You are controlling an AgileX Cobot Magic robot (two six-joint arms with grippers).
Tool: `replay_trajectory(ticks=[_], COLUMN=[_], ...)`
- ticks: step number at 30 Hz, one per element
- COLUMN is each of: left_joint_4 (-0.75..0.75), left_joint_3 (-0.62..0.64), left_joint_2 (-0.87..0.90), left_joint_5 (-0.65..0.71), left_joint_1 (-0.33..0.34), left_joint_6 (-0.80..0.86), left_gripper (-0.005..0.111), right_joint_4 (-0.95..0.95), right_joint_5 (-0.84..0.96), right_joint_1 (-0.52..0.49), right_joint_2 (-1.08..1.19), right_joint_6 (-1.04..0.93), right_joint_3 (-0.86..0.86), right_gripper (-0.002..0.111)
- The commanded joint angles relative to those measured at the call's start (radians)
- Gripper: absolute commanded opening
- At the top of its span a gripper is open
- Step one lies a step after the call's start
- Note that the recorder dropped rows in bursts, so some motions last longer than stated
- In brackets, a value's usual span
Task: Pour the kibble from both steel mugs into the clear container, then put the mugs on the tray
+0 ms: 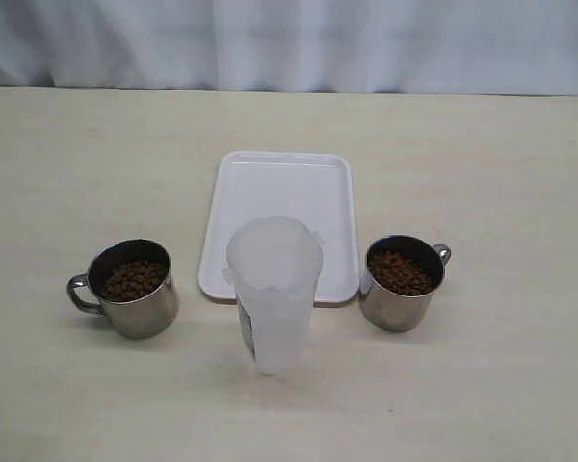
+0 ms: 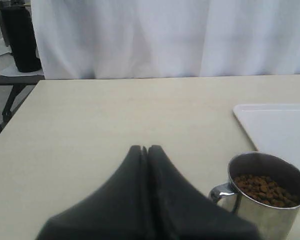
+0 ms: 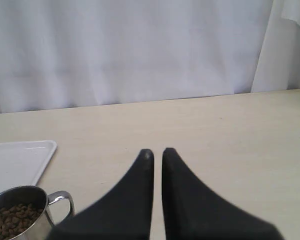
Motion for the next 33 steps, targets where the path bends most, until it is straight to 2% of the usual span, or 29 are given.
replay_trajectory(ticks=[1, 19, 25, 29, 31, 33], left_joint_4=[0.001, 0.001, 0.001, 0.001, 0.001, 0.001], left_joint_3=[0.002, 0.002, 0.002, 0.002, 0.002, 0.002], left_joint_2=[-0.002, -0.002, -0.002, -0.002, -0.002, -0.002], left_joint_5=[-0.01, -0.008, -0.008, -0.008, -0.008, -0.008], left_joint_1=[0.003, 0.003, 0.003, 0.003, 0.003, 0.003], left_joint_6=[0.003, 0.003, 0.003, 0.003, 0.003, 0.003], left_gripper=[0.0, 0.0, 0.0, 0.0, 0.0, 0.0], right_joint_4=[0.002, -0.01, 0.001, 0.001, 0.001, -0.017], right_joint_5=[-0.004, -0.081, -0.463, -0.648, -0.762, -0.78], right_joint_1=[-0.006, -0.006, -0.006, -0.006, -0.006, -0.006], right_joint_2=[-0.003, -0.003, -0.003, -0.003, -0.003, -0.003], right_joint_6=[-0.009, -0.009, -0.009, 0.003, 0.067, 0.248], right_joint_3=[0.004, 0.004, 0.004, 0.004, 0.004, 0.004], right_gripper=[0.005, 0.005, 0.005, 0.005, 0.005, 0.005])
